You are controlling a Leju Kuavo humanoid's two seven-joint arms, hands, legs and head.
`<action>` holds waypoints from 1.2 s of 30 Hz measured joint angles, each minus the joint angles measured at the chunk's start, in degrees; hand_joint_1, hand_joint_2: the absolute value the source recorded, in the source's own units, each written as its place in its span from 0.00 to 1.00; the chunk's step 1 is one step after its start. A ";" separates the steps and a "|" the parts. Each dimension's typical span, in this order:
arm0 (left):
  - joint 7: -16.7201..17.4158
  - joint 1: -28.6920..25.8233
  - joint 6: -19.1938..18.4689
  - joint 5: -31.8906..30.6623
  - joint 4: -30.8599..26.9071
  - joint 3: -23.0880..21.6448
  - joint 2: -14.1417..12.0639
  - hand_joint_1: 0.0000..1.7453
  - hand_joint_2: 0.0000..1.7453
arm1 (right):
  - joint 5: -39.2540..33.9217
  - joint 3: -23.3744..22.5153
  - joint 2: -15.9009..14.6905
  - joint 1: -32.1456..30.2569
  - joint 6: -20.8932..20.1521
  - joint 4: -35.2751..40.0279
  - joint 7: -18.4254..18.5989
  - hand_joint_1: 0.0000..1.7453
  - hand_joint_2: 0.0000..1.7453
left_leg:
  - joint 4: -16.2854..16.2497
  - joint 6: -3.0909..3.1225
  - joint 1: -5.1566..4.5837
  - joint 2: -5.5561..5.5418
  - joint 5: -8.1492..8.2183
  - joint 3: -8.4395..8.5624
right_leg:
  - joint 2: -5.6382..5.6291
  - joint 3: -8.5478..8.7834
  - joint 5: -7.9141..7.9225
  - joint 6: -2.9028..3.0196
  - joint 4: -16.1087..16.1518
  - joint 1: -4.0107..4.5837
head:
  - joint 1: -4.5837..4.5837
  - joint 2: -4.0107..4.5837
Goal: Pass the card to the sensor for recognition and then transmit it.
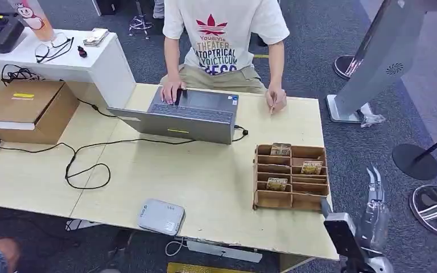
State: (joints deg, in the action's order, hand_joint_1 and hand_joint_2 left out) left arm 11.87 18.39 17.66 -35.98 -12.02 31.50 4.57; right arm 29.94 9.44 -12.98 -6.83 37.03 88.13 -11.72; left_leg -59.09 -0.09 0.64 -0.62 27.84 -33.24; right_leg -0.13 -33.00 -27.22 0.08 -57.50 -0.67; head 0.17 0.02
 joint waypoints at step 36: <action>0.55 -0.92 -0.90 -0.28 -1.03 -0.11 -0.17 0.00 0.00 | 21.70 9.64 -6.69 1.90 -8.94 2.84 8.68 0.63 1.00 | 0.00 0.00 -0.02 0.01 -0.01 0.01 | -0.02 0.01 0.00 0.00 0.00 0.00 | -0.02 0.00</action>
State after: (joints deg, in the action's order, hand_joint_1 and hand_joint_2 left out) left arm 12.41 17.47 16.76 -36.26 -13.05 31.39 4.39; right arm 51.65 19.08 -19.67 -4.93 28.09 90.97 -3.04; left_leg -59.09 -0.09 0.62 -0.61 27.83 -33.23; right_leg -0.16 -32.99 -27.21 0.07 -57.50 -0.67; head 0.15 0.02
